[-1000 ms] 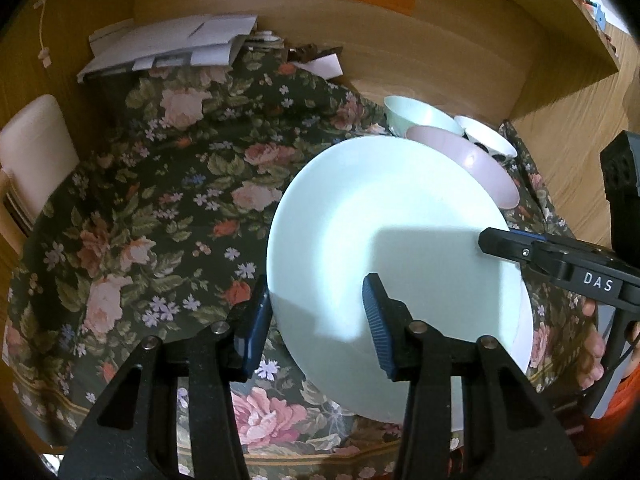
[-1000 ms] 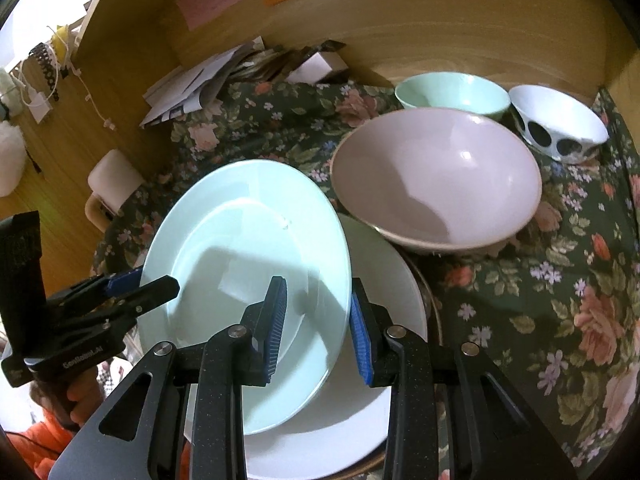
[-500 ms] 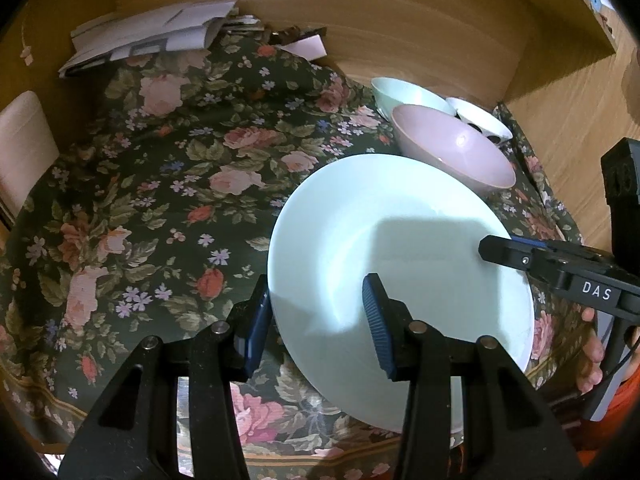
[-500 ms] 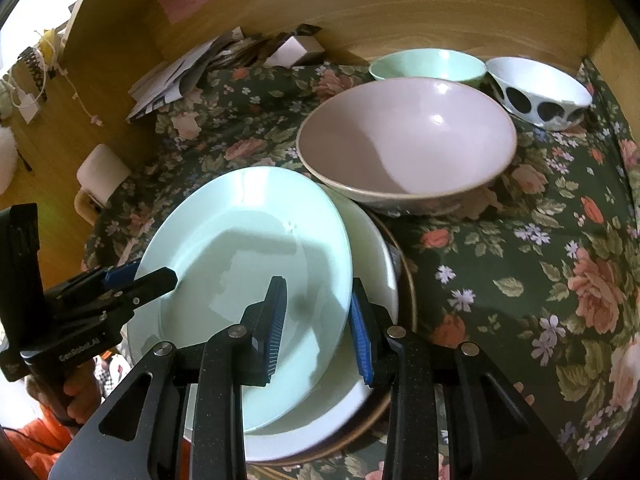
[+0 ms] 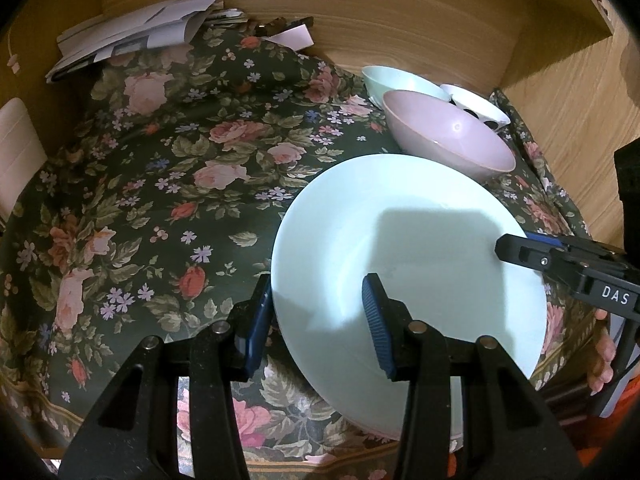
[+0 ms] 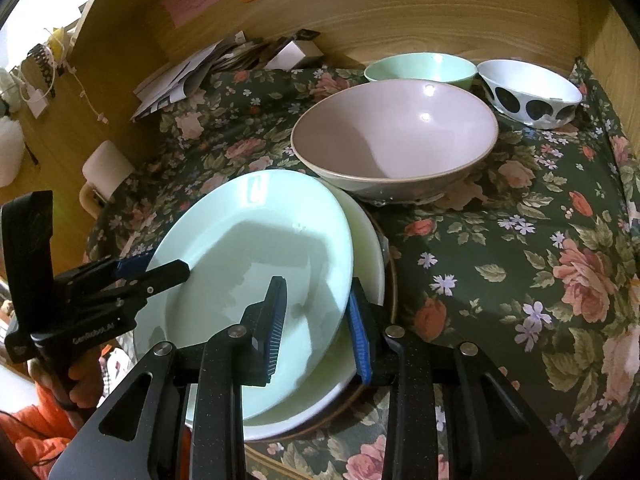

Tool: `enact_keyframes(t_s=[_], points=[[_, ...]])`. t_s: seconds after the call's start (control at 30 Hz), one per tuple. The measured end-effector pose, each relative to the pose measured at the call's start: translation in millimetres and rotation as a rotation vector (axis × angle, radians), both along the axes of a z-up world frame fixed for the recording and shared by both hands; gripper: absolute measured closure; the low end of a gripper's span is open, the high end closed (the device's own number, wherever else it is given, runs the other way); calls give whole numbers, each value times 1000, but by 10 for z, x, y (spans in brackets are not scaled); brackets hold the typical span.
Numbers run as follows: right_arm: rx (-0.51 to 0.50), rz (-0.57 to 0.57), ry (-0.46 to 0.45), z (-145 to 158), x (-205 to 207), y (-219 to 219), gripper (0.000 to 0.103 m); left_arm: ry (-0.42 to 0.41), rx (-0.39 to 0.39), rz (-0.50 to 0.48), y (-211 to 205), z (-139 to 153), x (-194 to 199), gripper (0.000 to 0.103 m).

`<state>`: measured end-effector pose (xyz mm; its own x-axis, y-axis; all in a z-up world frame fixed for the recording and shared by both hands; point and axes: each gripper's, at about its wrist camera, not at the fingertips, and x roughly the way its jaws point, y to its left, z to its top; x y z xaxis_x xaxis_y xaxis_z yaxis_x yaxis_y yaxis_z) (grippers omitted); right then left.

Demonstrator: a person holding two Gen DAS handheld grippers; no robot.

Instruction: Organize plates and bowls

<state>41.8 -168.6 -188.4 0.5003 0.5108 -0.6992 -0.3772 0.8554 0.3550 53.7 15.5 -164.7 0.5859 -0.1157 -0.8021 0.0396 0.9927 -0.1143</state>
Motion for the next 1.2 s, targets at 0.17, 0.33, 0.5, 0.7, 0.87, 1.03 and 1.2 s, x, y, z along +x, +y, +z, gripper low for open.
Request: enact_keyframes(t_s=[0.17, 0.33, 0.5, 0.7, 0.87, 1.03, 1.2], points=[[-10, -25, -22, 48, -45, -66, 78, 5, 13, -7, -13, -4, 12, 59], [-44, -75, -83, 181, -86, -158, 75, -26, 14, -2, 10, 111, 11, 57], [-52, -100, -115, 276, -76, -220, 75, -98, 23, -2, 6, 346, 26, 48], [-67, -126, -167, 424, -27, -268, 57, -157, 27, -6, -38, 582, 138, 34], [-83, -172, -232, 589, 54, -337, 37, -202, 36, -4, -106, 733, 295, 23], [-77, -211, -275, 724, 184, -413, 29, -209, 44, -17, -200, 803, 493, 22], [-86, -238, -301, 781, 350, -475, 26, -204, 63, -31, -279, 802, 716, 21]])
